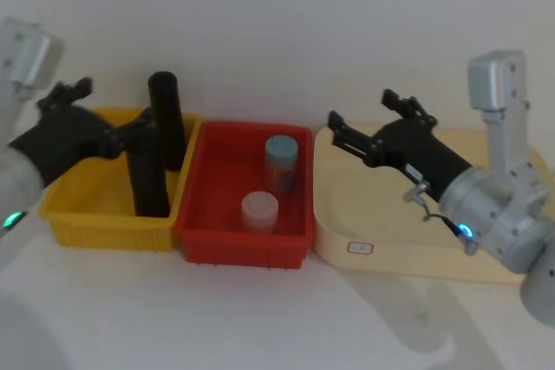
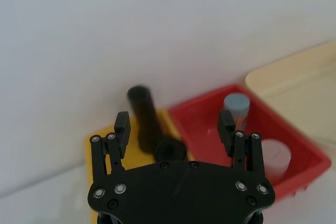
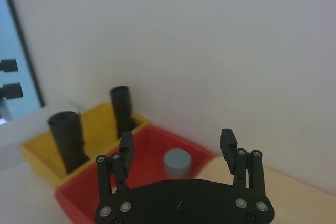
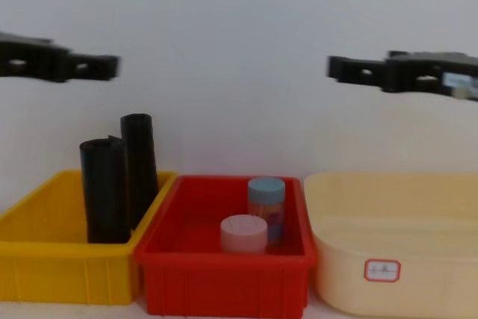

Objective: Pick up the garbage bag with the one hand and transfer it to the other hand.

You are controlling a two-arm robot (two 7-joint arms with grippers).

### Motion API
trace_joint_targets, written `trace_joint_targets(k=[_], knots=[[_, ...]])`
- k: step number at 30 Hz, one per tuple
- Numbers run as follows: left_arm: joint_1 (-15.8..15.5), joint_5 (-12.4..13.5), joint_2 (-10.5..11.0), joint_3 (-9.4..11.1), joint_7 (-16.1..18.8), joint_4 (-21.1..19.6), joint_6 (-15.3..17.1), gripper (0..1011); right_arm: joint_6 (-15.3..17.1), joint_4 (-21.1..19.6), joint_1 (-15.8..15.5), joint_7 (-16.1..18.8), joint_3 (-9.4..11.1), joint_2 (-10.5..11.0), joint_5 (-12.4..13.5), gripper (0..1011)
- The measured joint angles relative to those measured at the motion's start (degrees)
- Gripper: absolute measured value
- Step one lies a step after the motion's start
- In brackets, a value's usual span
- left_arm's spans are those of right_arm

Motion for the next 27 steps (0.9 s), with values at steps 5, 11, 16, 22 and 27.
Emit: trace_joint_targets(k=[5, 11, 16, 22, 27], knots=[[4.0, -2.6, 2.3, -4.8, -2.5, -0.6, 0.4, 1001, 2.6, 0.9, 2.9, 1.0, -1.9, -1.0, 0.4, 1001], [7.4, -5.1, 3.9, -8.6, -5.9, 1.3, -1.5, 1002, 5.3, 2.0, 5.7, 1.7, -4.0, -2.1, 0.7, 1001], [8.0, -6.1, 4.5, -9.2, -8.4, 4.2, -3.8, 1001, 6.8, 2.7, 7.5, 2.1, -5.2, -2.7, 0.9, 1001], [6.5, -6.3, 4.2, -7.9, -10.7, 7.3, -6.5, 1001, 7.7, 3.2, 8.9, 2.3, -6.2, -3.0, 1.1, 1001], [3.8, -6.0, 3.1, -5.4, -12.5, 10.9, -8.7, 1001, 8.1, 3.7, 9.7, 2.7, -6.8, -3.2, 1.5, 1001]])
